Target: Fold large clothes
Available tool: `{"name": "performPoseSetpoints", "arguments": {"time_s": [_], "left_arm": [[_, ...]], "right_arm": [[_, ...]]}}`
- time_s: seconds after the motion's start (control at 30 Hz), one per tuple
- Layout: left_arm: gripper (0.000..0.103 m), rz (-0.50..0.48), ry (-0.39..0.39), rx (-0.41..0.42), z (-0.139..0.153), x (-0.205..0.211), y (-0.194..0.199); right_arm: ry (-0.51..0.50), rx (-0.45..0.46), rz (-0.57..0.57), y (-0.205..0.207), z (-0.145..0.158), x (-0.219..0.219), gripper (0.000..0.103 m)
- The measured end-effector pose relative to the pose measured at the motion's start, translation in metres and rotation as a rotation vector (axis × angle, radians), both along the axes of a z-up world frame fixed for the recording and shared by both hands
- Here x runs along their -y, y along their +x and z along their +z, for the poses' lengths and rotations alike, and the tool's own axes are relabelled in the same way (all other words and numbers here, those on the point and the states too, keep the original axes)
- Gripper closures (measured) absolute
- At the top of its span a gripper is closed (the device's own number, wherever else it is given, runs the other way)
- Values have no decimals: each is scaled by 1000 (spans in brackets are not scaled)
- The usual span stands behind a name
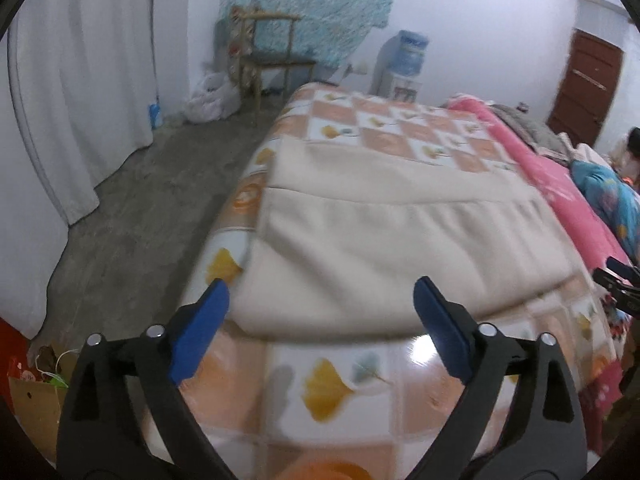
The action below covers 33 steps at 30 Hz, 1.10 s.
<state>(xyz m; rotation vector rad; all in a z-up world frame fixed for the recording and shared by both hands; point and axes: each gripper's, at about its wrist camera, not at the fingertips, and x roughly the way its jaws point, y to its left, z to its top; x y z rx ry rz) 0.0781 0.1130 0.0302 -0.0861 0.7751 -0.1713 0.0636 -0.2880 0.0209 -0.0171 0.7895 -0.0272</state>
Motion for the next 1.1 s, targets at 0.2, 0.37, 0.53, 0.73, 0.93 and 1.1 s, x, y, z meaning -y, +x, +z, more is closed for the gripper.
{"name": "performPoseSetpoints", "arguments": {"time_s": [0.2,0.37,0.53,0.73,0.93,1.1], "left_arm": [[8,-42,-15,45,13,37,-33],[8,-59,42,72,21,68,-42],[8,-14,96,127,29,87,-49],[8,52,108,138,37,99,-50],[8,92,126,82,28,107,-39],[8,110,120,8,14,108,-39]], "right_arm": [[46,58,-24,-34,10,-15,10],[60,103,-53,-45,21,-25,7],[80,138,-65,-48,27,-34,7],[70,130,-79,-42,33,-48,7],[61,80,-57,-34,26,-63,7],[99,14,-47,-30,11,-68,7]]}}
